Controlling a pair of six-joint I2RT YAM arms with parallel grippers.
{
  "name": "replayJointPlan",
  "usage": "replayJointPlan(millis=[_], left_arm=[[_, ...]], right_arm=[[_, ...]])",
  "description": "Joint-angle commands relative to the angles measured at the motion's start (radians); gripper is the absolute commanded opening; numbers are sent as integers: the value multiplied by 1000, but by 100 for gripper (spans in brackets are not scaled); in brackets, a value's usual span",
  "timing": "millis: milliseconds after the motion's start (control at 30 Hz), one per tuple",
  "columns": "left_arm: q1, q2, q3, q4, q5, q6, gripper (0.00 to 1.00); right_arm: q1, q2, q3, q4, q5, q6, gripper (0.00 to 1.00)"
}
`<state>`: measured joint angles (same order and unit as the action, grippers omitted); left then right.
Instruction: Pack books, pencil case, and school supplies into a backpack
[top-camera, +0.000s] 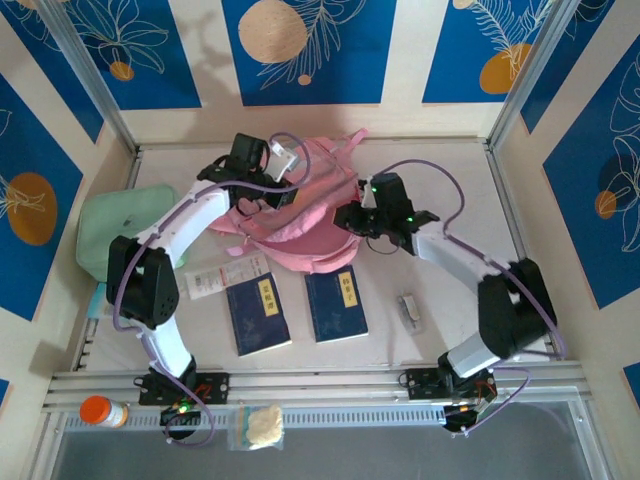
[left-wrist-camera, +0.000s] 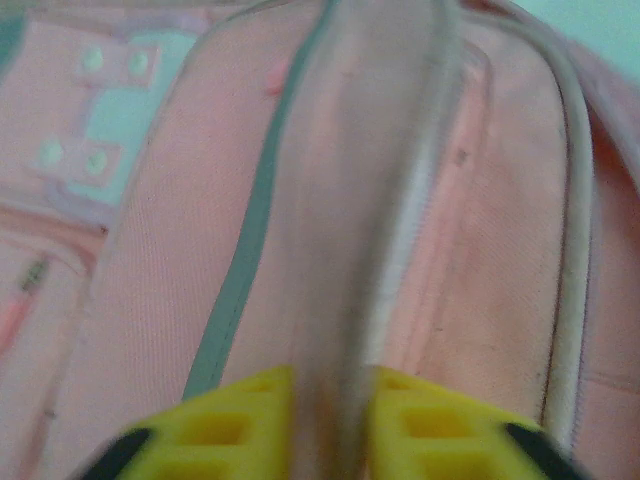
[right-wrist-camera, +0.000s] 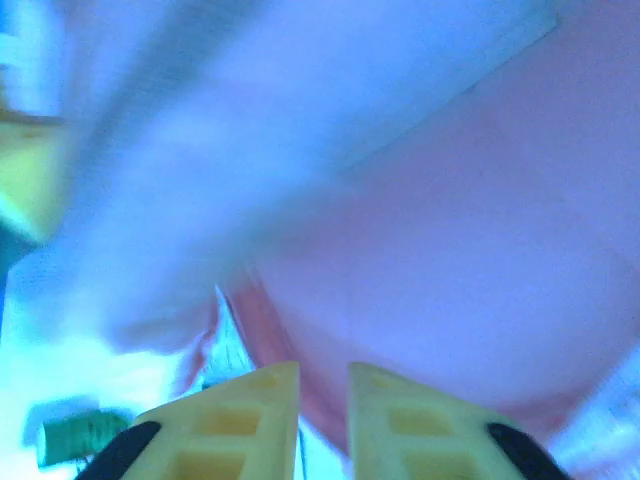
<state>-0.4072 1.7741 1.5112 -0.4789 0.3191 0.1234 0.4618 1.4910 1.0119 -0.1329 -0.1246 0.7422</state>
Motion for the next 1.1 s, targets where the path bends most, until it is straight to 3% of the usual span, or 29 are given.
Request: replayJointPlan(millis=[0,300,467,600,767,933,1067], left_arm=[[-1,-81,-108,115,67,-124,41],[-58,-315,-404,242,80,-561,51],[-230,-484,-667,358,-51,-796,53],[-430,-566,-778,308,-311,-903,51],[-528,-571,-908,401,-355,-1052,50],[-580,-494,-920,465,-379,-1134,51],[-595,-385,-906,533,-392,-1186,51]], right_arm=[[-9,-77,-28,-223,4,-88,23],[-13,-286,-154,-471,-56,-111,36],[27,-369,-230,-511,-31,-100,43],[73,-401,-270,-536,-38,-48,44],[114,-391,-316,-542,18,-14,47],[127,-328,-382,-398,-81,36,48],[135,-269,-369,-404,23,35,50]])
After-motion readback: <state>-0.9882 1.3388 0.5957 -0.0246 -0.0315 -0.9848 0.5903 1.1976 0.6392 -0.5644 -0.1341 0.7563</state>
